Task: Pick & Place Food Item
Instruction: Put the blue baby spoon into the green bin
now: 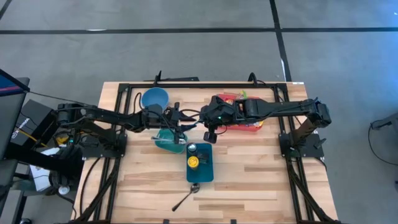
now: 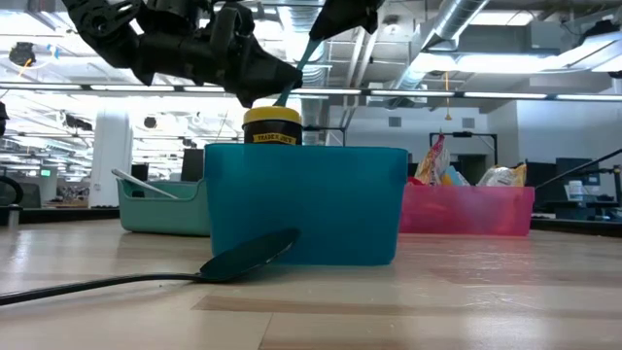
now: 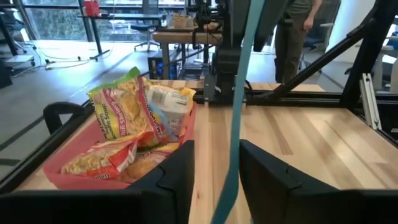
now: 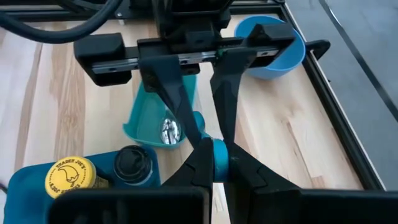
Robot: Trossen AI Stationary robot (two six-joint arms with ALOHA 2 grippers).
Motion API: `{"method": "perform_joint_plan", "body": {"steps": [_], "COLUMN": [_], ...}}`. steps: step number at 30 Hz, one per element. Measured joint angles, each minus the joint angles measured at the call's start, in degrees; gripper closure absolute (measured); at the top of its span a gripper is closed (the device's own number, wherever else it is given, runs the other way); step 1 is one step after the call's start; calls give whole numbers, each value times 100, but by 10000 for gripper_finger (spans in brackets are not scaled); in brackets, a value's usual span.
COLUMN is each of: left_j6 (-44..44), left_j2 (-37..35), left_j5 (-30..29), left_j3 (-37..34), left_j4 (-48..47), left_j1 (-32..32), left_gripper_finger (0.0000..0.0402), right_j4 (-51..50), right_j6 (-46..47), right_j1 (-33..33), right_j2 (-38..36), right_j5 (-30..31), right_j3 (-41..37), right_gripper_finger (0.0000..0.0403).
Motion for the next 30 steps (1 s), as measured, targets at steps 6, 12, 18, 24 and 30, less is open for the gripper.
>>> {"method": "perform_joint_plan", "body": {"steps": [6,12,18,24,30], "left_j6": [1,8,9,7,4], "left_j2": [0,0,0,0,0], "left_j5": [1,35,46,36,28], "left_j3": [0,0,0,0,0], "left_j4": [6,9,9,9,9], "left_j1": [0,0,0,0,0], "left_gripper_finger": [327,377,391,396,396], "right_j4": [2,4,22,24,26], "right_j6": [4,5,3,4,7], "right_j1": [-3,-4,-4,-4,-4], "right_j2": [0,0,0,-2,-2], "right_j5": [0,0,-2,-2,-2], "right_j3": [-4,-4,-7,-7,-7], "right_gripper_finger": [394,394,394,394,392]}}
